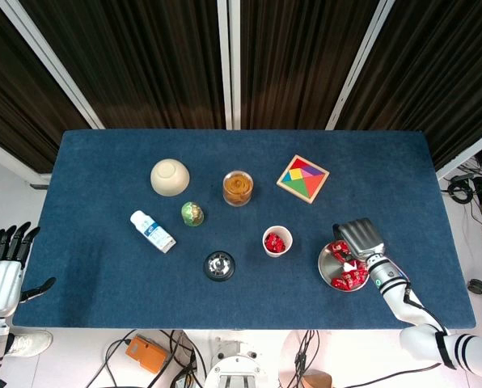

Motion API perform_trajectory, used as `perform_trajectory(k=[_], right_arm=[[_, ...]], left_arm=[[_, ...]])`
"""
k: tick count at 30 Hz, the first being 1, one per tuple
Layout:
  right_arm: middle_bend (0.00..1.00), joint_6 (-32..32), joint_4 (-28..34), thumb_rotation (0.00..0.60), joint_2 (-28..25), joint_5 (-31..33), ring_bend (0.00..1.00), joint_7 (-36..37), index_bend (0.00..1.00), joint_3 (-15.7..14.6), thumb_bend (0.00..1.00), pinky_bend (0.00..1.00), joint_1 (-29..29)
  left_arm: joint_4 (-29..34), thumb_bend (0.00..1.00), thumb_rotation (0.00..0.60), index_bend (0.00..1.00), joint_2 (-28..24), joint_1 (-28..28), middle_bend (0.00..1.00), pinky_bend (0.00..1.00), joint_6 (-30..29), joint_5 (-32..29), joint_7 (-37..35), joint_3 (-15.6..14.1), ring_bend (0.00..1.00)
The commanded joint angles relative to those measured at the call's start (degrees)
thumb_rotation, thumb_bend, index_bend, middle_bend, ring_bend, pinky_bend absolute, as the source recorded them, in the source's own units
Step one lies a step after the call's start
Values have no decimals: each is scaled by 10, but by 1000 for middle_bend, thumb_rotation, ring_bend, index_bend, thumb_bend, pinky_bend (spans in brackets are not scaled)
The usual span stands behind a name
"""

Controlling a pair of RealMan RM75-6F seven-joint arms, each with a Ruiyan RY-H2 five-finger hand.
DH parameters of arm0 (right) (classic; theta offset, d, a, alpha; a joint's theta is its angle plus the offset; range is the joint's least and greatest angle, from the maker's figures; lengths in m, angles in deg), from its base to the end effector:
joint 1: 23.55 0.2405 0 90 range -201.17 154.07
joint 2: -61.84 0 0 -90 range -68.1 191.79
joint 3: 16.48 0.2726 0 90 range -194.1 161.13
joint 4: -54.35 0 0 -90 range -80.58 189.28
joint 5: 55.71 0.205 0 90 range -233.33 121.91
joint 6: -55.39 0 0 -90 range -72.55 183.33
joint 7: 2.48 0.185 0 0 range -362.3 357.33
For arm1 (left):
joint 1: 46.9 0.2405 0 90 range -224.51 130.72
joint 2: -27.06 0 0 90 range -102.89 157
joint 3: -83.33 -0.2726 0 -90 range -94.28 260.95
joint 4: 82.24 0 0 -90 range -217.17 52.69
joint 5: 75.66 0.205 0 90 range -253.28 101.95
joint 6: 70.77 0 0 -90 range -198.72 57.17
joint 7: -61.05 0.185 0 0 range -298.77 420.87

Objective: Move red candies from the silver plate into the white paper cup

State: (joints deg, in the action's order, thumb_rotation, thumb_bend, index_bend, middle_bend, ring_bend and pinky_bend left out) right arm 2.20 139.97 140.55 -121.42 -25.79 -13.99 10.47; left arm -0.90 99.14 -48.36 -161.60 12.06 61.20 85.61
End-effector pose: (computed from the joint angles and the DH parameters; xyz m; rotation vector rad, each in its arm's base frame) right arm -0.2569 -0.3524 0.0123 1.9004 -0.8835 0.5787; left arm -0.3492 0.2016 0.1539 -1.3389 -0.8178 -0.8882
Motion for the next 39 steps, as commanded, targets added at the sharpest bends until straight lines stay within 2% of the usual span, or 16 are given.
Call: perform_trajectory(k=[1, 10, 14, 18, 22, 24, 31, 39], right_arm=[[818, 2, -2, 600, 3, 2, 999, -1, 573, 1, 393, 1000, 1], [822, 2, -8, 600, 8, 11, 1000, -17, 695, 3, 572, 1000, 5], [824, -6, 5, 600, -3, 4, 1000, -11, 710, 7, 597, 1000, 3], [825, -39, 54, 600, -37, -29, 1000, 12, 712, 18, 597, 1000, -3], [825, -68, 125, 600, -77, -71, 1000, 41, 712, 43, 597, 1000, 1], [825, -68, 146, 600, -81, -82, 1000, 52, 712, 57, 597, 1000, 11], [825, -21, 152, 600, -35, -67, 1000, 35, 702, 76, 596, 1000, 61], [825, -4, 113, 600, 24, -41, 1000, 19, 650, 71, 591, 1000, 83]], left_arm=[[-2, 0, 600, 95, 1, 0, 28, 0, 0, 0, -1, 0, 0], [-4, 0, 600, 95, 1, 3, 18, 0, -3, -2, -4, 0, 0], [-3, 0, 600, 95, 1, 3, 18, 0, -3, -1, -3, 0, 0], [-2, 0, 600, 95, -1, 3, 17, 0, -4, -1, -2, 0, 0], [4, 0, 600, 94, -4, 2, 18, 0, -6, 2, 2, 1, 0], [7, 0, 600, 94, -5, 1, 18, 0, -6, 3, 4, 2, 0], [14, 0, 600, 95, -8, 2, 18, 0, -7, 2, 12, 3, 0], [12, 0, 600, 95, -8, 2, 17, 0, -5, -1, 10, 3, 0]])
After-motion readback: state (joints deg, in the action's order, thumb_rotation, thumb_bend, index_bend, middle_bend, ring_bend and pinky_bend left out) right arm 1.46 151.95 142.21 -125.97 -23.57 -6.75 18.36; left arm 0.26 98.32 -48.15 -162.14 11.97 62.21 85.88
